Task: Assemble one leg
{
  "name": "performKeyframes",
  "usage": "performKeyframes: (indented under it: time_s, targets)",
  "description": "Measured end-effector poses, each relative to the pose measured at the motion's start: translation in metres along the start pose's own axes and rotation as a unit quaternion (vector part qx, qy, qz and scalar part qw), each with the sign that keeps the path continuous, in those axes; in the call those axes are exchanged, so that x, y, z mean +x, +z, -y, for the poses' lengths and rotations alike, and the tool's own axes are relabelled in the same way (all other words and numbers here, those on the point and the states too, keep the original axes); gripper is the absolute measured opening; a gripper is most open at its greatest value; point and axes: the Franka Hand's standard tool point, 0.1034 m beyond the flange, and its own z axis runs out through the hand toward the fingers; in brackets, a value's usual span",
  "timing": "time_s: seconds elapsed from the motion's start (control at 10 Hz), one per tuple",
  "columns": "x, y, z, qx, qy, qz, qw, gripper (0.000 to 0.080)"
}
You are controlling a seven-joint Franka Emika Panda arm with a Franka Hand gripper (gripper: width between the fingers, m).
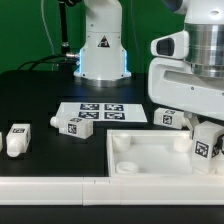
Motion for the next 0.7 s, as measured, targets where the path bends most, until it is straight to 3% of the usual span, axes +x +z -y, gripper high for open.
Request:
performKeyframes:
  time_s: [0.1,0.4,0.5,0.6,0.7]
  targets:
    - [-0.0002,0.0006,0.0006,0.01,0.076,0.0,0.997,0.0284]
    - [0.0007,0.0007,0.0006,0.012,0.107,0.004,0.994,0.0284]
    - [0.0,0.0011,-0.0012,0.006,0.068,0.004,0.998,0.0379]
    - [-0.0016,0.0013,-0.0037,-0.003,-0.001,0.01,1.0,0.0554]
    - [0.0007,0.0011,-0.0048,-0.003,-0.104,0.011,0.994,0.0554]
